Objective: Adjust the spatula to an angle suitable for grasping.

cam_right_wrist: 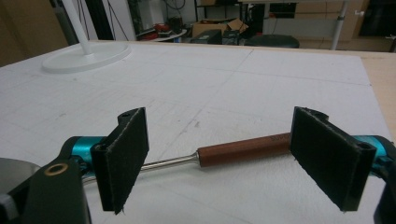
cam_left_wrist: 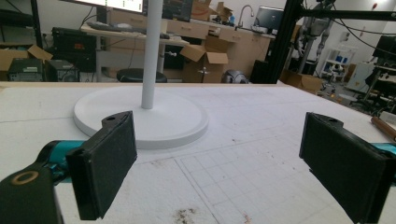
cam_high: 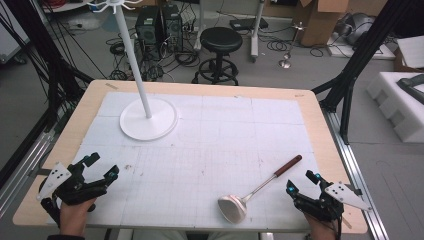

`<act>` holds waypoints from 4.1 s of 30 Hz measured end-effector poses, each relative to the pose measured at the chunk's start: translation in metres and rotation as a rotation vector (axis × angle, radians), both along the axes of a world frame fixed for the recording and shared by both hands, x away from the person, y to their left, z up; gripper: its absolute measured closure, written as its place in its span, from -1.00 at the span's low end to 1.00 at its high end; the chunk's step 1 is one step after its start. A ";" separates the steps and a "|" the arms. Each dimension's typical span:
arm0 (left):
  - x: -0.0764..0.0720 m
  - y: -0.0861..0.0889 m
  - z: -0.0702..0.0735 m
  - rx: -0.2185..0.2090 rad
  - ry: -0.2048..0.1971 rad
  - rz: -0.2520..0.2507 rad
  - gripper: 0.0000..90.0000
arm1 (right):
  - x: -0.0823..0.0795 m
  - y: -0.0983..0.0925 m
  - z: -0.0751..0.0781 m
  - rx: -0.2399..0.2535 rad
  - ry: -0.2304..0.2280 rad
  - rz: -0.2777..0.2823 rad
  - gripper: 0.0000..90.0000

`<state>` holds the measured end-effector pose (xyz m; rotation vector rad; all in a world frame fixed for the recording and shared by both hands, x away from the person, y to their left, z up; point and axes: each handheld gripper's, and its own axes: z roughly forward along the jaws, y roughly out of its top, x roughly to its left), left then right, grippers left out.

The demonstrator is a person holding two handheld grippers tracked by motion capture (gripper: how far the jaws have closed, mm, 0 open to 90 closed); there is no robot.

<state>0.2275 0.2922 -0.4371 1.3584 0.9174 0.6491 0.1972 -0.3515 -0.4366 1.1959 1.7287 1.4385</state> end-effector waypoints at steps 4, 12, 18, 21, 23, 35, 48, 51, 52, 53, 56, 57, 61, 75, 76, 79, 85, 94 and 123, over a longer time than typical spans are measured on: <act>0.003 -0.002 -0.001 0.001 0.004 0.010 -0.75 | 0.001 0.000 -0.002 -0.013 0.012 0.010 -0.57; 0.001 0.002 -0.001 -0.003 0.003 0.014 -0.75 | 0.005 0.010 -0.004 -0.051 0.040 0.067 -0.40; -0.004 0.006 0.000 0.000 -0.007 0.010 -0.75 | 0.008 0.027 -0.003 -0.139 0.092 0.199 0.45; -0.006 0.011 0.000 -0.006 -0.003 0.018 -0.74 | 0.011 0.041 -0.006 -0.208 0.147 0.264 0.85; -0.006 0.012 0.000 -0.008 -0.003 0.023 -0.74 | 0.015 0.052 -0.009 -0.260 0.179 0.328 0.95; -0.007 0.013 -0.002 -0.004 0.014 0.031 -0.73 | 0.032 0.092 -0.012 -0.386 0.233 0.428 0.99; -0.007 0.019 -0.003 -0.018 0.021 0.044 -0.73 | 0.062 0.166 -0.012 -0.436 0.247 0.459 0.99; -0.006 0.019 -0.004 -0.017 0.025 0.045 -0.73 | 0.068 0.169 -0.013 -0.419 0.249 0.444 0.99; -0.006 0.019 -0.004 -0.018 0.028 0.044 -0.73 | 0.070 0.170 -0.013 -0.413 0.250 0.437 0.99; -0.006 0.019 -0.004 -0.017 0.029 0.044 -0.73 | 0.072 0.170 -0.013 -0.411 0.253 0.428 0.99; -0.005 0.019 -0.004 -0.017 0.030 0.045 -0.72 | 0.077 0.166 -0.011 -0.376 0.261 0.426 0.99; -0.006 0.019 -0.004 -0.016 0.029 0.044 -0.72 | 0.078 0.161 -0.008 -0.356 0.253 0.424 0.99; -0.006 0.019 -0.005 -0.017 0.032 0.048 -0.72 | 0.093 0.096 0.016 -0.238 0.198 0.229 0.99; -0.004 0.019 -0.007 -0.001 0.045 0.052 -0.72 | 0.142 -0.025 0.006 -0.205 0.331 -0.205 0.99; -0.004 0.019 -0.007 0.001 0.046 0.053 -0.72 | 0.146 -0.023 0.002 -0.228 0.336 -0.188 0.99; -0.005 0.019 -0.008 0.001 0.048 0.055 -0.72 | 0.154 -0.022 -0.006 -0.251 0.363 -0.175 0.99; -0.005 0.023 -0.009 0.003 0.052 0.058 -0.72 | 0.159 -0.017 -0.013 -0.239 0.373 -0.098 0.99; -0.004 0.023 -0.009 -0.005 0.050 0.057 -0.72 | 0.157 0.008 -0.013 -0.257 0.378 0.053 0.99; -0.001 0.024 -0.009 -0.008 0.052 0.050 -0.72 | 0.134 0.144 -0.010 -0.293 0.373 0.227 0.99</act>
